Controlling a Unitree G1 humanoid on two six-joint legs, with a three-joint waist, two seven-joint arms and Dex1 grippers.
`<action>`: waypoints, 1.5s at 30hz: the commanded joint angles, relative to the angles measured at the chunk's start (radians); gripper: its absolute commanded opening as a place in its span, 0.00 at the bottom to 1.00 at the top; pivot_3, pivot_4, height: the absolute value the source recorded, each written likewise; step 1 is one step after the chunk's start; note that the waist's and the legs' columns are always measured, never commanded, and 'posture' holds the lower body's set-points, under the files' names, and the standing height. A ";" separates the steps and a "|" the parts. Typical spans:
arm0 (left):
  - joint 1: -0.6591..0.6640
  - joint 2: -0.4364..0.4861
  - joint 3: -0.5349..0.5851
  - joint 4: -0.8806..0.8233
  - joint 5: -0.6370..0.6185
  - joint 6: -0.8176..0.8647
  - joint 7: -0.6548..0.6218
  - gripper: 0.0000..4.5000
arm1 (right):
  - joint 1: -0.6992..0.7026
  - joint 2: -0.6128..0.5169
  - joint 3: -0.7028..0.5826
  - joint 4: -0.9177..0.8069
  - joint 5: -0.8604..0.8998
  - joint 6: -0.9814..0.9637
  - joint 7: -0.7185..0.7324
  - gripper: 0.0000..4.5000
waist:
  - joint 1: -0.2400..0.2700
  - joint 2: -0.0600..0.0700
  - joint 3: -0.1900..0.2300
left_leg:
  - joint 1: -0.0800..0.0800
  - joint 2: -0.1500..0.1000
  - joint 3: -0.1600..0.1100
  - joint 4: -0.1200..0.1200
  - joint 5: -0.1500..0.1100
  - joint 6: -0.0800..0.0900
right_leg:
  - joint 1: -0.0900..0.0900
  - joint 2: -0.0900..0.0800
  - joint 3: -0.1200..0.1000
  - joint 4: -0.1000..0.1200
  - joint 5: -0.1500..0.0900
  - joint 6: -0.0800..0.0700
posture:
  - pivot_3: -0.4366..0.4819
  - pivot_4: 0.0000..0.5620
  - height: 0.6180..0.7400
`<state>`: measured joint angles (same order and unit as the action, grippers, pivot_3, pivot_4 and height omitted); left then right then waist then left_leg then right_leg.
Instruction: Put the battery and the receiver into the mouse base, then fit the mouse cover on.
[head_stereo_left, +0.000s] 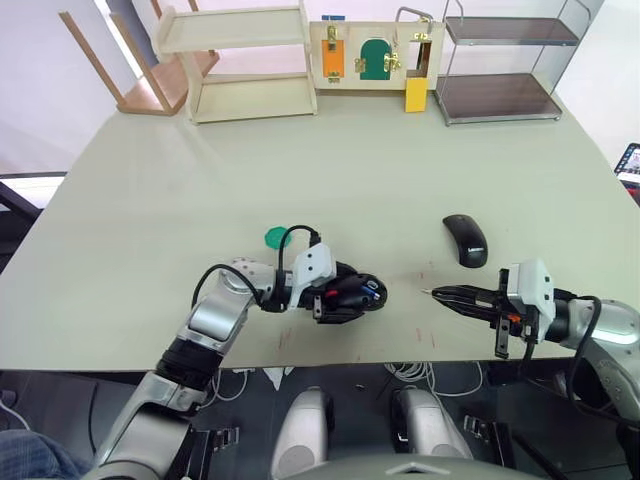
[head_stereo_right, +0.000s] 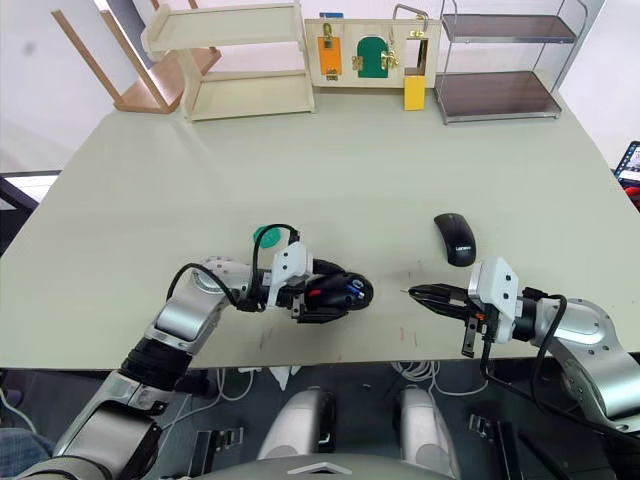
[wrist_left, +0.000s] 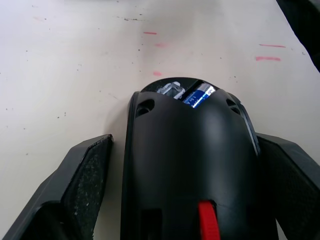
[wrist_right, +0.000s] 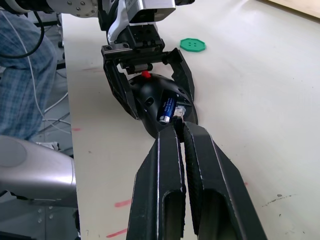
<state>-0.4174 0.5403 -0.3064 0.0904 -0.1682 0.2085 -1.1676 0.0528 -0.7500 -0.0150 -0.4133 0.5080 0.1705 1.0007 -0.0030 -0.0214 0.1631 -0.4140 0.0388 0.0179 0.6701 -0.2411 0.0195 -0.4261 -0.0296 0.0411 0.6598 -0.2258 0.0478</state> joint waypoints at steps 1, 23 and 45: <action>-0.002 -0.011 -0.007 0.014 -0.007 -0.014 -0.024 0.71 | -0.004 -0.024 -0.035 -0.042 0.028 0.048 0.001 0.00 | 0.000 0.000 0.000 | 0.000 0.000 0.000 0.000 0.000 0.000 | 0.000 0.000 0.000 0.000 0.001 -0.001 | 0.48 0.27 1.00; -0.154 -0.067 -0.058 0.125 0.061 -0.027 -0.075 0.66 | -0.692 -0.124 0.142 -0.087 0.341 1.143 -0.367 0.00 | 0.004 0.000 0.000 | -0.001 0.000 0.000 0.000 0.000 0.000 | -0.002 0.000 0.000 0.001 0.001 -0.003 | 0.48 0.27 1.00; -0.134 -0.044 -0.079 0.041 0.101 0.107 -0.055 0.66 | -1.413 0.101 0.724 0.624 0.851 1.444 -0.792 0.00 | -0.011 0.000 0.000 | -0.003 0.000 0.000 0.000 0.000 0.000 | -0.004 -0.002 0.000 0.002 0.002 -0.002 | 0.48 0.27 1.00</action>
<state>-0.5618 0.4908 -0.3671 0.1405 -0.0783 0.3011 -1.2242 -1.3370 -0.6481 0.7070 0.2006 1.3038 1.6090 0.2446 -0.0144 -0.0211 0.1628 -0.4171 0.0387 0.0182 0.6697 -0.2412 0.0197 -0.4300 -0.0312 0.0410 0.6615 -0.2241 0.0453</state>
